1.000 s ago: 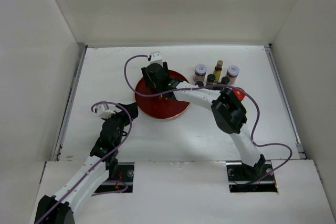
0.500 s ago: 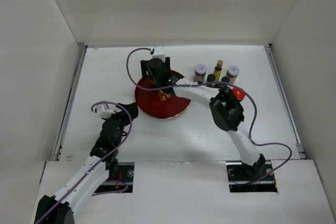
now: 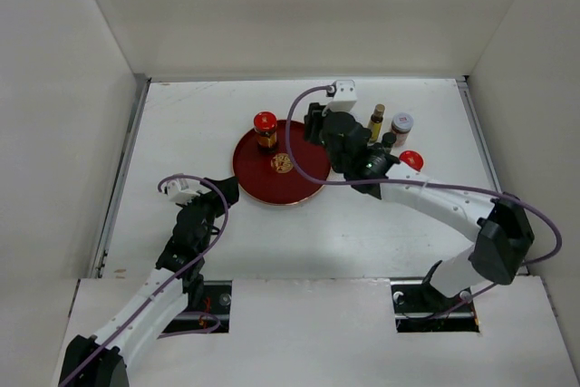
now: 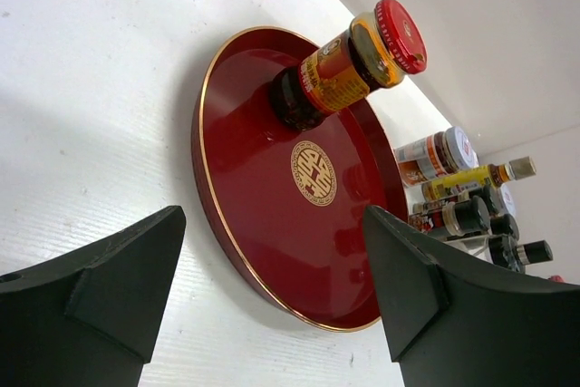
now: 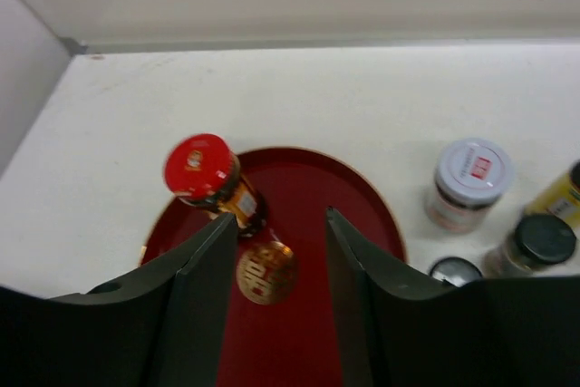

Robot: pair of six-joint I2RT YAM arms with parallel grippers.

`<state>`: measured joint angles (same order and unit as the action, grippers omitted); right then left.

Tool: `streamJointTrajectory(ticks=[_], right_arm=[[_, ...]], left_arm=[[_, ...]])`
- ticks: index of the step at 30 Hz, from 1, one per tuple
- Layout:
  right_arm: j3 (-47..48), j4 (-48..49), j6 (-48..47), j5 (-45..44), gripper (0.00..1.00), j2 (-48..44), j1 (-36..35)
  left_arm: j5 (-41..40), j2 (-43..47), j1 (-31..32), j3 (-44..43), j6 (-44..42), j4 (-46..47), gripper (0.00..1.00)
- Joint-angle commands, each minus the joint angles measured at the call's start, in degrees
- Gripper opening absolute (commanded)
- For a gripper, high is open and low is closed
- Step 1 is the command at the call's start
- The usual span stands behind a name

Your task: Organize the condiment bottles

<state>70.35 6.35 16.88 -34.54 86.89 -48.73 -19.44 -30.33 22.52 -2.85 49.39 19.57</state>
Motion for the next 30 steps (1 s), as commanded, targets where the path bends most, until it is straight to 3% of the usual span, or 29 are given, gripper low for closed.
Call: streamJointTrajectory(ticks=[1, 3, 6, 9, 21, 25, 30], right_arm=[[-5.3, -3.17, 0.43, -2.81, 0.5, 0.12, 2.27], [-6.62, -4.94, 0.78, -2.72, 0.55, 0.21, 3.94], [-7.94, -6.35, 1.48, -2.81, 0.75, 1.08, 5.79], [-9.17, -5.39, 2.45, -3.51, 0.79, 1.44, 7.29], [-8.12, -5.03, 3.59, -1.4, 0.74, 8.64, 10.28], [-6.45, -4.42, 3.25, -1.22, 0.68, 10.31, 10.54], [-5.49, -2.4, 2.01, -2.02, 0.53, 11.37, 10.54]], left_arm=[[0.11, -0.35, -0.07, 4.61, 0.18, 3.45, 0.78], [0.37, -0.52, -0.07, 4.61, 0.18, 3.72, 0.78], [0.11, -0.52, -0.16, 4.61, 0.1, 3.72, 0.78], [0.19, -0.61, -0.07, 4.7, 0.01, 3.98, 0.78], [0.37, -0.52, 0.11, 4.96, 0.1, 4.68, 0.78], [0.28, -0.61, -0.07, 4.96, 0.18, 4.68, 0.78], [0.28, 0.09, -0.16, 5.14, 0.18, 4.6, 0.78]])
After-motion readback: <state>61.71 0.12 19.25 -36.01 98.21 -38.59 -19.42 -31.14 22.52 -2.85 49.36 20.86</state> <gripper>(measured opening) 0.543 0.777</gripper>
